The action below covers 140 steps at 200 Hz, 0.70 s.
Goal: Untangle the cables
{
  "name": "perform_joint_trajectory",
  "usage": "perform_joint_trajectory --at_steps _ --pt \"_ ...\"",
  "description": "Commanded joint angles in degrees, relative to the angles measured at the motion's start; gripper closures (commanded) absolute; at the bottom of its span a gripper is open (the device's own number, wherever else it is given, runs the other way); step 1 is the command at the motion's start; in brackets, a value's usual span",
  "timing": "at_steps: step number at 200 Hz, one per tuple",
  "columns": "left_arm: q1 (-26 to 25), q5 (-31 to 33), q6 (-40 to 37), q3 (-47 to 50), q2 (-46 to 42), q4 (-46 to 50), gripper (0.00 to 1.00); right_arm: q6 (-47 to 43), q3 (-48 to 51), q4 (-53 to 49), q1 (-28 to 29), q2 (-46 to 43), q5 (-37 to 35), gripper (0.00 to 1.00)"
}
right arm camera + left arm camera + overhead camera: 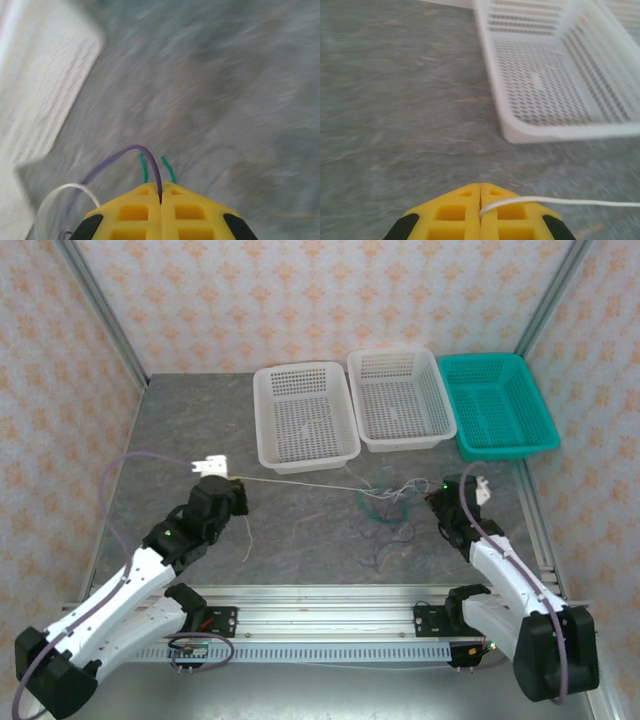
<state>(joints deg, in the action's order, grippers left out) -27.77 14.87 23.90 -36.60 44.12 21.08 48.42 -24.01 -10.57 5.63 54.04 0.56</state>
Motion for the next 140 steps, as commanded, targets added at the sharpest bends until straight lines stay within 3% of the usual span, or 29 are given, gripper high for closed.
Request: perform_joint_trajectory --at_steps 1,24,52,65,98,119,140 --pt "4.36 4.47 6.18 -3.86 -1.91 8.48 1.0 7.07 0.8 -8.19 -5.51 -0.93 -6.0 1.0" --pt "6.15 1.3 5.84 -4.79 -1.97 8.74 1.0 4.46 0.07 -7.24 -6.77 -2.07 -4.23 1.0" --pt "5.99 -11.16 3.27 -4.42 1.16 3.07 1.0 -1.32 1.85 2.52 -5.57 -1.22 7.41 0.95" --pt "4.99 -14.16 3.47 -4.61 2.98 1.45 1.0 -2.27 0.81 0.46 -3.34 0.05 7.15 0.9" --pt "2.99 -7.77 4.99 -6.24 2.79 3.66 1.0 -1.43 0.02 -4.61 -1.59 2.01 3.06 0.84" --pt "3.98 1.42 6.42 -10.11 0.47 10.59 1.0 0.53 -0.79 -10.11 -2.28 0.44 -4.15 1.0" --pt "7.0 4.27 6.4 -16.18 -1.0 16.9 1.0 2.7 -1.3 -12.5 -3.31 -1.1 -7.02 1.0"
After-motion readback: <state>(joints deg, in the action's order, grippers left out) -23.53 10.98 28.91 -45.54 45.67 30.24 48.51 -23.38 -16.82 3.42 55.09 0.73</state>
